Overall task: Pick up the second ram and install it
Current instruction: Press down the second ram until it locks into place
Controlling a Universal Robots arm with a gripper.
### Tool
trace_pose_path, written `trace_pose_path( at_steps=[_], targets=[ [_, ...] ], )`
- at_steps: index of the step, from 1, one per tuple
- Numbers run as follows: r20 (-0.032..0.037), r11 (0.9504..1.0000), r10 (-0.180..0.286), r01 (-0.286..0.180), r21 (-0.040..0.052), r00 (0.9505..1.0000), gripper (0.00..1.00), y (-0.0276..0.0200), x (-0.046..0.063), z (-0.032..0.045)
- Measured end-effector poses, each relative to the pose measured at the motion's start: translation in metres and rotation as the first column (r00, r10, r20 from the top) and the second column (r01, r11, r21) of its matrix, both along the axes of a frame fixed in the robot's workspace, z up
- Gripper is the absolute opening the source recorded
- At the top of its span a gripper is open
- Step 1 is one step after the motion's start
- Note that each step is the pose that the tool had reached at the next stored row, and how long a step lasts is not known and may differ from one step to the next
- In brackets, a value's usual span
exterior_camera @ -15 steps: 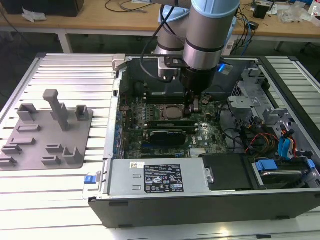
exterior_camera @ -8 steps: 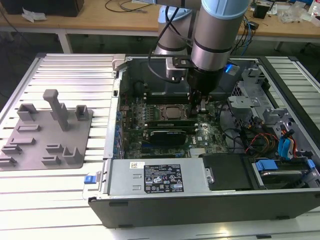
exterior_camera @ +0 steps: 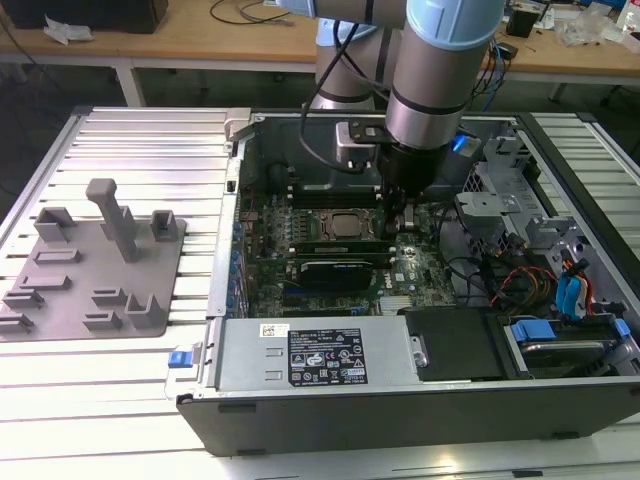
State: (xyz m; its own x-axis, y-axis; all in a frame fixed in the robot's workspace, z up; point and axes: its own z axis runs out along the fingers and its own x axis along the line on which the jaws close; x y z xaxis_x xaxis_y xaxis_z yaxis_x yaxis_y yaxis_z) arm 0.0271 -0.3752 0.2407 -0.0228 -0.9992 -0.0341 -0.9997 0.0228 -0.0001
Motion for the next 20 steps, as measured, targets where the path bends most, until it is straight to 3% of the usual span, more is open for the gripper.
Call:
trace_pose_path(
  at_steps=[2,20],
  targets=[
    [0.0002,0.9994,-0.034,0.034,0.0006,0.9994,0.08,0.0001,0.002,-0.0015],
    [0.0001,0.9992,-0.04,0.04,0.0002,0.9992,0.08,0.0002,0.002,-0.0113]
  ],
)
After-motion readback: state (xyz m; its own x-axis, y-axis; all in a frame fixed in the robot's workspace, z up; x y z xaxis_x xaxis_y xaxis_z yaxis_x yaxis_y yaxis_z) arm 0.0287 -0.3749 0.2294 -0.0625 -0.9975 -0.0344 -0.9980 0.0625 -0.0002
